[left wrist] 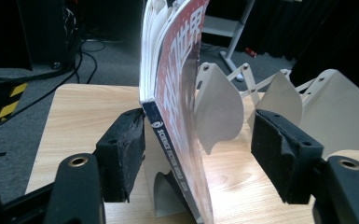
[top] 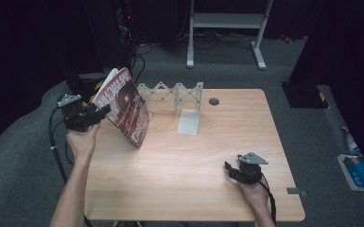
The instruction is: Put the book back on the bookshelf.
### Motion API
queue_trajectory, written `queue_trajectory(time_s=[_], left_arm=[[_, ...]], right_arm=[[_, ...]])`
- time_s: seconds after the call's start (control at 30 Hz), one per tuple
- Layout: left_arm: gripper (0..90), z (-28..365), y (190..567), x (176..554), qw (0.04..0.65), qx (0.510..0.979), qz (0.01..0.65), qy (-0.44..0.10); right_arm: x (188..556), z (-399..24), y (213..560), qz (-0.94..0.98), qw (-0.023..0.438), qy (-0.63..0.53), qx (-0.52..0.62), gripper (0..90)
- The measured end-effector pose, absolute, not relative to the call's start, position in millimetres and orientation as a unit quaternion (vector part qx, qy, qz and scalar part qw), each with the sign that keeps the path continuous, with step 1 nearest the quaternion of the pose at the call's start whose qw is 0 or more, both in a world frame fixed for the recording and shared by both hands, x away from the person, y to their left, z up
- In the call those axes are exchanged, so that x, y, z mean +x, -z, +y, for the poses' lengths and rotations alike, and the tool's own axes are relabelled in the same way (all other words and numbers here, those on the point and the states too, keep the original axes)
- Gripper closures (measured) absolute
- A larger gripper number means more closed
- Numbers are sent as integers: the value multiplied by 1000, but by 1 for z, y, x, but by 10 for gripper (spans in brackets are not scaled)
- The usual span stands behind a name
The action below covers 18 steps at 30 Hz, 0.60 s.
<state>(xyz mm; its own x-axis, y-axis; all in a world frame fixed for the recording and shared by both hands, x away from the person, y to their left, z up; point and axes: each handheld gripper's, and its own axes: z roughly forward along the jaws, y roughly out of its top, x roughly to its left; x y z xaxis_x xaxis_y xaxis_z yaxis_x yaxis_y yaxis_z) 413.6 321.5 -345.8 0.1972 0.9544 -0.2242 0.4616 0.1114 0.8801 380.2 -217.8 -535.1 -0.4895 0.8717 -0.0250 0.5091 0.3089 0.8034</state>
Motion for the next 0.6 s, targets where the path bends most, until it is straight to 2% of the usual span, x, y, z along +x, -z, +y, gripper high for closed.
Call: queue_trajectory(time_s=[0.6], left_arm=[[341, 314, 347, 392, 485, 624, 556, -258]], right_arm=[[380, -218, 535, 774, 237, -383, 446, 354]])
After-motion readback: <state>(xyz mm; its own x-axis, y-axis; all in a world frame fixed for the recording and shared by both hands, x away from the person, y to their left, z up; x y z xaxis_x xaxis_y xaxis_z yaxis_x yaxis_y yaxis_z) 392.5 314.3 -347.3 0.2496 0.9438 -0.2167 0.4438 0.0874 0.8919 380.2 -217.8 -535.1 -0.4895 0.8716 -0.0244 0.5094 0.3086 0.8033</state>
